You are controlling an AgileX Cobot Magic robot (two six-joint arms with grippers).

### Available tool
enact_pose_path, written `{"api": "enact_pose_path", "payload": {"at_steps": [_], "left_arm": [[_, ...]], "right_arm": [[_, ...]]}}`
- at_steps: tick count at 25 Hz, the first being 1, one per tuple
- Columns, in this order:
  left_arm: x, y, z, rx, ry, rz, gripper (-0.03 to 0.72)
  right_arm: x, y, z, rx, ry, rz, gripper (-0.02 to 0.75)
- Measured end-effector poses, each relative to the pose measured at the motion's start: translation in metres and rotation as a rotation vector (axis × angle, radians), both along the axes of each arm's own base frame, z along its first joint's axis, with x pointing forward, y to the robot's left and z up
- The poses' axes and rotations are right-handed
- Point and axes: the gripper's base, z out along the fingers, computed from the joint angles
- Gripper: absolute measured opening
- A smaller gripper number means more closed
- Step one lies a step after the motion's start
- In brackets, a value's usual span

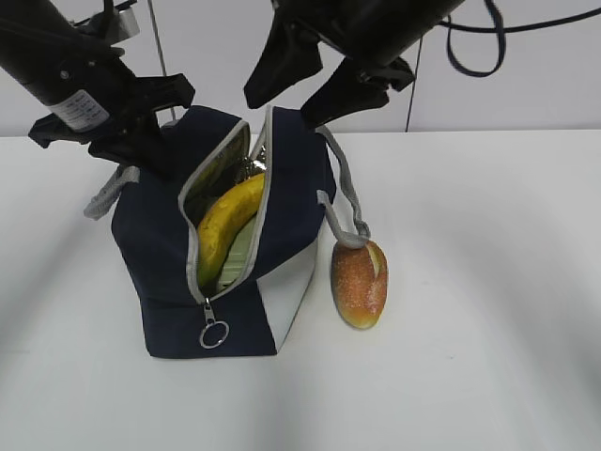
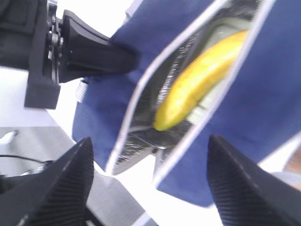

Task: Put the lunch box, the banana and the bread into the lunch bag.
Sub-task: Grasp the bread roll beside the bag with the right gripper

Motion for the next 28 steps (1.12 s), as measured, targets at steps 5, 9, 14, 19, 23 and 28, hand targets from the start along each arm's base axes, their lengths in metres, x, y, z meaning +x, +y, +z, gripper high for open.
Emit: {"api": "enact_pose_path", "payload": {"at_steps": [5, 9, 14, 19, 23, 28], "left_arm": [[0.000, 0.000, 0.000, 0.000, 0.000, 0.000, -0.003], [0.000, 0.000, 0.000, 0.000, 0.000, 0.000, -0.003], [0.000, 0.000, 0.000, 0.000, 0.000, 0.000, -0.003], [0.000, 0.000, 0.000, 0.001, 0.001, 0.000, -0.003], [0.000, 0.000, 0.000, 0.001, 0.001, 0.000, -0.003], [0.000, 0.000, 0.000, 0.001, 0.001, -0.001, -0.003]], "right_arm": [[-0.024, -0.020, 0.005, -0.089, -0.069, -0.065, 0.551], [-0.045, -0.032, -0.021, -0.146, -0.034, -0.100, 0.550], [-0.069, -0.045, -0.056, -0.185, 0.000, -0.156, 0.550], [-0.079, -0.052, -0.085, -0.219, 0.037, -0.187, 0.550], [-0.079, -0.053, -0.103, -0.242, 0.065, -0.205, 0.550], [-0.066, -0.051, -0.135, -0.278, 0.109, -0.230, 0.599]]}}
